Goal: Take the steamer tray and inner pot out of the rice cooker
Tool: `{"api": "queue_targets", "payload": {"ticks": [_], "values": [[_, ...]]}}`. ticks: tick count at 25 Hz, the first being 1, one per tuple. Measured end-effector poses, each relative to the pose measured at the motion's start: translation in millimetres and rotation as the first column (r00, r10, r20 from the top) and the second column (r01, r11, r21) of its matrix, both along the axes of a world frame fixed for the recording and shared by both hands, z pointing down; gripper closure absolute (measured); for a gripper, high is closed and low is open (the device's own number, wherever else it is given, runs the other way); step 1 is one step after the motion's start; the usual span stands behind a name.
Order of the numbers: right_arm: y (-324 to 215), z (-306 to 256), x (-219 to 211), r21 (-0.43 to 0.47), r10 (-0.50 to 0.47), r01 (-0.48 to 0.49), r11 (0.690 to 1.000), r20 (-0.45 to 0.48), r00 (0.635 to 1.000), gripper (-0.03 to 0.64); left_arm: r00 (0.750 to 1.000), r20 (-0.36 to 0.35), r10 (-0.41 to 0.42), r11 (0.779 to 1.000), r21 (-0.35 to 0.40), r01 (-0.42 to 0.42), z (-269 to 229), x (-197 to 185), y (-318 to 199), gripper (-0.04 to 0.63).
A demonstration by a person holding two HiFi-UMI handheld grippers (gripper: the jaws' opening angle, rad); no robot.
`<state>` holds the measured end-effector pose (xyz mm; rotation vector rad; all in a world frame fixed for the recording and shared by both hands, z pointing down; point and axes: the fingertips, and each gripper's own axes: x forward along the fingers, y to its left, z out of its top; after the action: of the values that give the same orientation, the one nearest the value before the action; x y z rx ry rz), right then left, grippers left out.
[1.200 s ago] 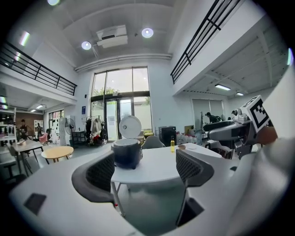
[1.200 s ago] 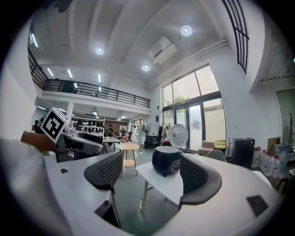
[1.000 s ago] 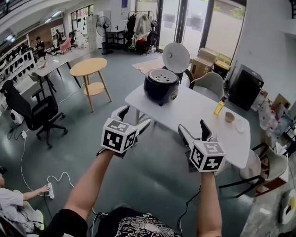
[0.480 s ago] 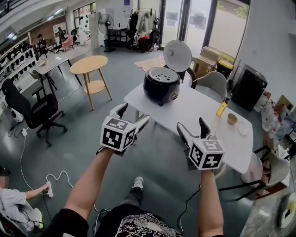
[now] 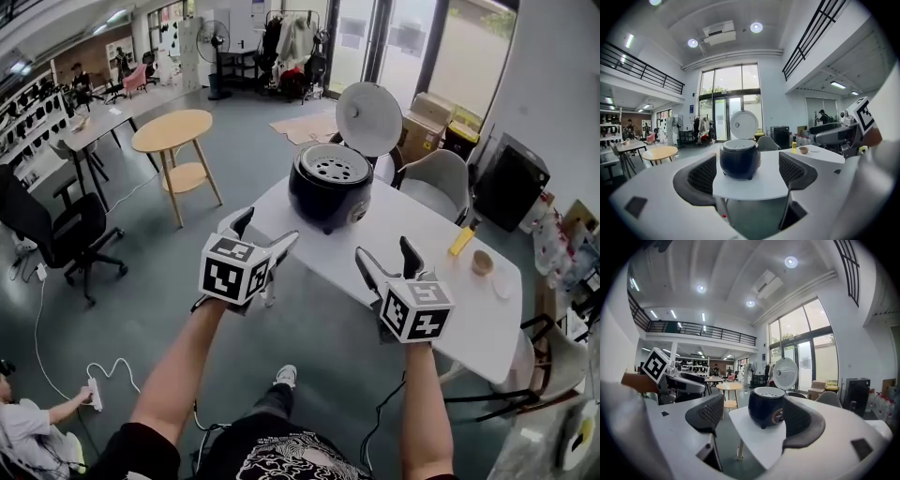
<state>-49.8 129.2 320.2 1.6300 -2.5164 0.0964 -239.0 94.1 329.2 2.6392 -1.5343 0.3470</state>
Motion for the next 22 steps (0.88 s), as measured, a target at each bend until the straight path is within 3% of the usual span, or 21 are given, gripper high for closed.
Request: {"api": "queue_targets", "payload": {"ticks": [12, 22], "values": [[-300.0, -7.2, -23.0, -0.049, 0.004, -0.006, 0.999, -0.030, 1.000, 0.218, 0.999, -0.012, 0.042, 0.998, -0.040, -0.042, -4.6, -11.4, -305.2, 0.192], [-466.9, 1.2, -67.1, -0.073, -0.003, -0.002, 0.997, -0.063, 0.998, 0.218, 0.997, -0.041, 0.062, 0.996, -0.057, -0.064, 7.6, -46.2, -472.8, 0.192]]}}
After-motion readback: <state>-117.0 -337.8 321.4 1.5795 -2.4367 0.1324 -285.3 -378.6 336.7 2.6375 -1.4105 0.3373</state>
